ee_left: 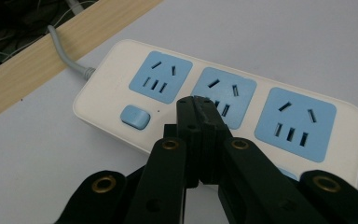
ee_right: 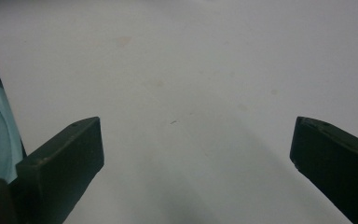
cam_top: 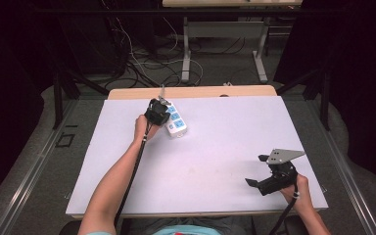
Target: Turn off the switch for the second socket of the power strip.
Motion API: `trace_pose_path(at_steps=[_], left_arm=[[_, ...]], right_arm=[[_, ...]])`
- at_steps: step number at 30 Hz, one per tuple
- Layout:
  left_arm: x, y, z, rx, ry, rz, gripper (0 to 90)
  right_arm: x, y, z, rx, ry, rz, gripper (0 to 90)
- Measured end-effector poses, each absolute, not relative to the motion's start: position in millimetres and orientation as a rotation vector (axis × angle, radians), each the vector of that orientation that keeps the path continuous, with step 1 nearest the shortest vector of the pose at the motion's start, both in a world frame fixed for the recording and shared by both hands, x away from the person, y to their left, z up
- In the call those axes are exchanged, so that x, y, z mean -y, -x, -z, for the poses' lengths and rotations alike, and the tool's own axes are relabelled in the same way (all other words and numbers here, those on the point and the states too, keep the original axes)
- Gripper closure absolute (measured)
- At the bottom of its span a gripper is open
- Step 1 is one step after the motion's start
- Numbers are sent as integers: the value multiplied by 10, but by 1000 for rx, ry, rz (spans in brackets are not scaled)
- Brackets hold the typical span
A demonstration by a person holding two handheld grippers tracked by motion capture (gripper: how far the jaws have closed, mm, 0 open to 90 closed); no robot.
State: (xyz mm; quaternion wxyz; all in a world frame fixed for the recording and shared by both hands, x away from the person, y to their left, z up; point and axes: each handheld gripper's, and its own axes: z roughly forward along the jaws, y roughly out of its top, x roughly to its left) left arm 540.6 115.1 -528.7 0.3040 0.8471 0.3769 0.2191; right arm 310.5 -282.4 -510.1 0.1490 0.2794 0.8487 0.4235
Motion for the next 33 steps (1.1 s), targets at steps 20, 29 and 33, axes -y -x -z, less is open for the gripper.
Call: trace_pose_path(at_steps=[20,29,33], left_arm=[[-1314,-5155,4949,-1018,-2223,-571,325],[-1449,-4985,4899,-1050,-2226,-571,163],[-1523,-4884,4867,-1067,-2222,-578,114]], right_arm=[[2814,-3096,5094,-2434,-795,-1221,23],[2822,-3093,5090,-2445,-795,-1216,23],[2815,-3085,5096,-2426,-806,-1229,23]])
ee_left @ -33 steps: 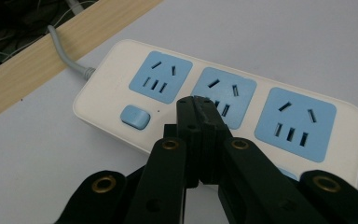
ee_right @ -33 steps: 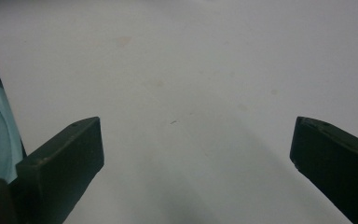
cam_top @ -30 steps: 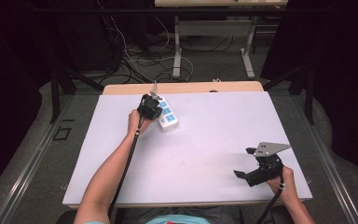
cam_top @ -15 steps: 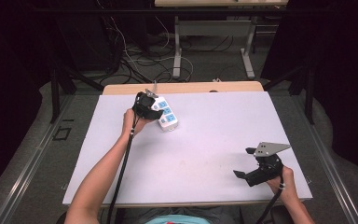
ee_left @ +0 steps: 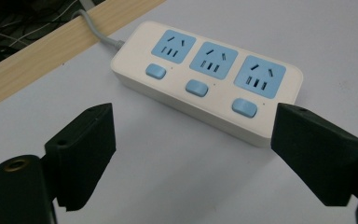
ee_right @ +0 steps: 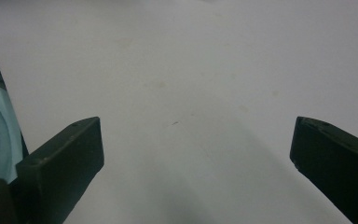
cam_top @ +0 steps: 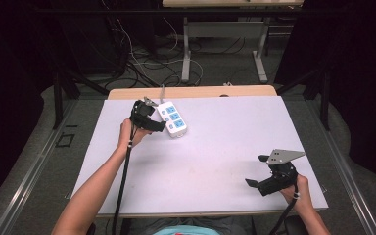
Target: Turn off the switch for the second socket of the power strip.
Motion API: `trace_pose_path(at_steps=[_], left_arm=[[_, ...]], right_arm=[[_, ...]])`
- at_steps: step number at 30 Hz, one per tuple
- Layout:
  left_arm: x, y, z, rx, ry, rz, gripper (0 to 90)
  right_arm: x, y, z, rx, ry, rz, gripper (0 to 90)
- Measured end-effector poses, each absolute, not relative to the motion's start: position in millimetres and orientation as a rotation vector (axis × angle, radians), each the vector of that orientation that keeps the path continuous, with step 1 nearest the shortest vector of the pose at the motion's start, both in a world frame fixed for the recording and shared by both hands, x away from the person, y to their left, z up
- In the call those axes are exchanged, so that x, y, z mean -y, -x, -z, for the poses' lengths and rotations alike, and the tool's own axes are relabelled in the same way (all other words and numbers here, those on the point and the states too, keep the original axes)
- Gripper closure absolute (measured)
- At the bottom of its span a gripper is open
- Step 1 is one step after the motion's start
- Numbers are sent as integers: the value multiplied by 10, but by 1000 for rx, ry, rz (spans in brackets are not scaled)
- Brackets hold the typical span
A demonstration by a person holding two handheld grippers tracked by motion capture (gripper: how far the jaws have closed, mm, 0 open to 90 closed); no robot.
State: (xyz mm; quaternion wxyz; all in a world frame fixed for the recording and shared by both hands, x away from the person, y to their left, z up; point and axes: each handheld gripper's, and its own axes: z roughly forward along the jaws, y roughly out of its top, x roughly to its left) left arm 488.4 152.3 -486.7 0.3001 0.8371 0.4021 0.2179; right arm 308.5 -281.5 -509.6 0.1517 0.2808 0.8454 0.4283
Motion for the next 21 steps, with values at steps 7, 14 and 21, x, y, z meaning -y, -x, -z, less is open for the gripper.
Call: trace_pose_path(at_steps=[7,14,21], left_arm=[[-1683,-4665,4805,-1089,-2211,-606,41],[-1865,-4423,4795,-1089,-2214,-618,19],[-2007,-4214,4808,-1075,-2210,-632,10]], right_arm=[[2816,-3088,5092,-2431,-801,-1222,23],[2814,-3082,5093,-2431,-815,-1221,23],[2809,-3080,5094,-2432,-813,-1213,23]])
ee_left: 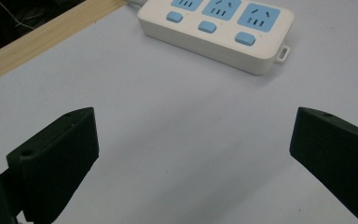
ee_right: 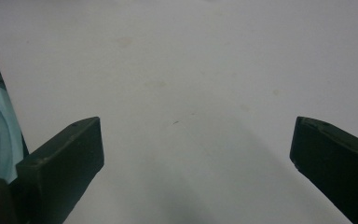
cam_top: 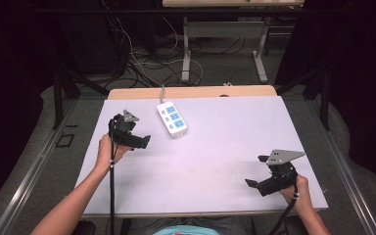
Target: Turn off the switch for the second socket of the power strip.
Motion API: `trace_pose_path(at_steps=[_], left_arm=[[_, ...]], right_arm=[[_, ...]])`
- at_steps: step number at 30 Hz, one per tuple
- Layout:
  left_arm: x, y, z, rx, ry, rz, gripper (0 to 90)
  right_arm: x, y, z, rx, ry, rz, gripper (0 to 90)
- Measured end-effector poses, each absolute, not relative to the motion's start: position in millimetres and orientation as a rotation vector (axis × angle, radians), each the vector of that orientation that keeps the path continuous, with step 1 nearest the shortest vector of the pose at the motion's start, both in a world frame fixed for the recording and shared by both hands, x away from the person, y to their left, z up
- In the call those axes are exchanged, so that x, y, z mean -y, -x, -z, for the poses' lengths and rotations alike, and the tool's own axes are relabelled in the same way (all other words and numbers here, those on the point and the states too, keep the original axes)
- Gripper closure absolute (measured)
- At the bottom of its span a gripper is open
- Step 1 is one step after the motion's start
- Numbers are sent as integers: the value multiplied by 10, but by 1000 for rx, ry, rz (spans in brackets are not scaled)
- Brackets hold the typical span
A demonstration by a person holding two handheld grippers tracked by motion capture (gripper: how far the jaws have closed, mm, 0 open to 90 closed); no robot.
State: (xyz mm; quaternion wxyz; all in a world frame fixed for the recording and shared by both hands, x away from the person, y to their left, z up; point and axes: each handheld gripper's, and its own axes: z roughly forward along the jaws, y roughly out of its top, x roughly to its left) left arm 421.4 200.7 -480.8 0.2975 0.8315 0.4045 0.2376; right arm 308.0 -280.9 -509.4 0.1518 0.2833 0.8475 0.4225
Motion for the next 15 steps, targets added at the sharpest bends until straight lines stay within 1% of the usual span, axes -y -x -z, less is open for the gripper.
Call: trace_pose_path(at_steps=[5,7,9,12,13,15], left_arm=[[-2070,-4051,4821,-1067,-2202,-628,2],[-2087,-3986,4820,-1055,-2199,-652,2],[-2111,-3920,4806,-1050,-2206,-634,2],[-2151,-3827,4816,-1042,-2186,-653,2],[-2167,-3795,4815,-1046,-2190,-636,2],[-2200,-3738,4817,-1040,-2197,-642,2]], right_arm=[[2807,-3076,5094,-2435,-822,-1217,24],[2810,-3078,5094,-2438,-816,-1215,24],[2809,-3082,5095,-2432,-812,-1213,24],[2809,-3074,5091,-2442,-816,-1213,24],[2810,-3076,5092,-2440,-814,-1213,24],[2805,-3076,5097,-2439,-824,-1217,24]])
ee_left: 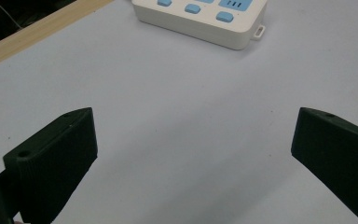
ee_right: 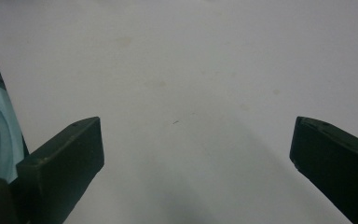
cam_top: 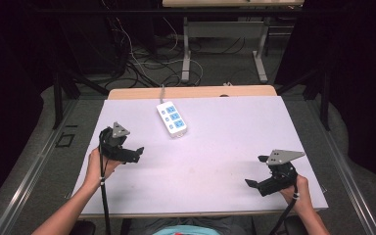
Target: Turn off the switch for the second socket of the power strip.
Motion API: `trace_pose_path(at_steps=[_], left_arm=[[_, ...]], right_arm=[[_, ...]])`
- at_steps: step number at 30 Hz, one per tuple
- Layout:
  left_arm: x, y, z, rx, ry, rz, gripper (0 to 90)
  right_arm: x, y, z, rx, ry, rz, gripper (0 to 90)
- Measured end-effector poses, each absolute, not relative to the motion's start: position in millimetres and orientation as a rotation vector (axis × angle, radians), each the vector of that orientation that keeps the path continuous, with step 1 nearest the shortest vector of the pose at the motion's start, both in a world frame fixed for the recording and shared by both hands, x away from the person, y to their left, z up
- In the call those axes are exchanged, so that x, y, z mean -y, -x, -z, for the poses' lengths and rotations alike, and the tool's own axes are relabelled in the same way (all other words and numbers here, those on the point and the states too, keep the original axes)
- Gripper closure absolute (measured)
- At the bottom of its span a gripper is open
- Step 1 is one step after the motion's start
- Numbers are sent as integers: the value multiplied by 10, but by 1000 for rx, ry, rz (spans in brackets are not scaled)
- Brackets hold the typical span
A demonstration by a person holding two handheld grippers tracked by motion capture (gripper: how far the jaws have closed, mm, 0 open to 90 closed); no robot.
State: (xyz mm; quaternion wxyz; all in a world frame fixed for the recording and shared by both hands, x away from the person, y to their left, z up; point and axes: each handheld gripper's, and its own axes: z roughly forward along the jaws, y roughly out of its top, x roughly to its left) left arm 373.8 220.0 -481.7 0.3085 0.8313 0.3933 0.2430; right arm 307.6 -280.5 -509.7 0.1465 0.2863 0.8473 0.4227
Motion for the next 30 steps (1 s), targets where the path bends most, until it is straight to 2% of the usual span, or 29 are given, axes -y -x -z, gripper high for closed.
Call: trace_pose_path(at_steps=[30], left_arm=[[-2419,-3150,5077,-1019,-2144,-641,1]], right_arm=[[2781,-3087,5110,-2453,-802,-1202,25]])
